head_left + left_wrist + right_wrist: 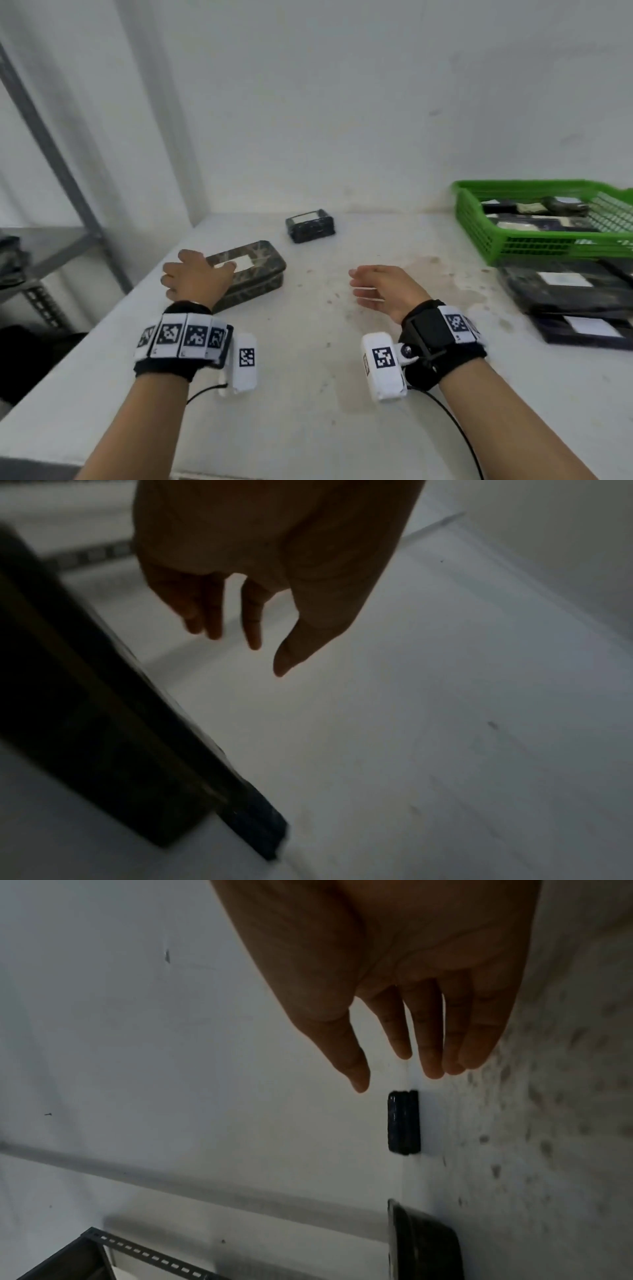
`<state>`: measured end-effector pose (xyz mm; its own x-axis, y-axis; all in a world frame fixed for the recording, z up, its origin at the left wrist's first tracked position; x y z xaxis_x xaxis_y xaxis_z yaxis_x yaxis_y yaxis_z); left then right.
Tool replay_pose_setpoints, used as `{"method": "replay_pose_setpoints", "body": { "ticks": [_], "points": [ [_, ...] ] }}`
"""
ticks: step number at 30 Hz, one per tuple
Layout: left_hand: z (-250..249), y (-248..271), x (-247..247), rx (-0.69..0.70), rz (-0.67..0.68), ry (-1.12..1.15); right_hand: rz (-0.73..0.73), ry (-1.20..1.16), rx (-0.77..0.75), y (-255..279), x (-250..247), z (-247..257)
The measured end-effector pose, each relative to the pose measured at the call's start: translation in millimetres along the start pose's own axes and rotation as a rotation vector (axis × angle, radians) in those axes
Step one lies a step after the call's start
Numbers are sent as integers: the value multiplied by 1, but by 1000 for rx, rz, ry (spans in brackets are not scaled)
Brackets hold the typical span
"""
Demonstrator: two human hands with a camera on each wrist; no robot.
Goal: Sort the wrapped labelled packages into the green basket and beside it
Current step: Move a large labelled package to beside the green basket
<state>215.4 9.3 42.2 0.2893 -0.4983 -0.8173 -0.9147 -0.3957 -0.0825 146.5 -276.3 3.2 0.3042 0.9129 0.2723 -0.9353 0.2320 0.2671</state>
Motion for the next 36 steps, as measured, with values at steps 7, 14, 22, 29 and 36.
{"method": "replay_pose_setpoints", "body": {
  "ticks": [7,14,22,29,36],
  "points": [
    [45,-47,21,-21,257,-190,53,-27,30,-6,40,-12],
    [37,-38,24,-20,156,182,52,-21,30,-7,44,-21],
    [5,-17,26,62,279,713,31,-213,33,-11,35,-20],
    [-30,19,47,179,502,903,208,-419,6,-6,24,-3],
    [-49,37,70,125,718,1039,121,-338,-102,-10,8,-1]
  ]
}}
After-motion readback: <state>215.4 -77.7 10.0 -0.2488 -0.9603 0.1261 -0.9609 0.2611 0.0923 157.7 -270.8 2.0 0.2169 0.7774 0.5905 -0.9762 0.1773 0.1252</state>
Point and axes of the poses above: each hand's wrist, its own y-axis away from the middle knuckle, its own x-axis out of the palm, z = x × y, the point moved 4 cm from there along -y, towards the middle knuckle, and after that the axes turned 10 degrees about -y, right-handed, at the moved point
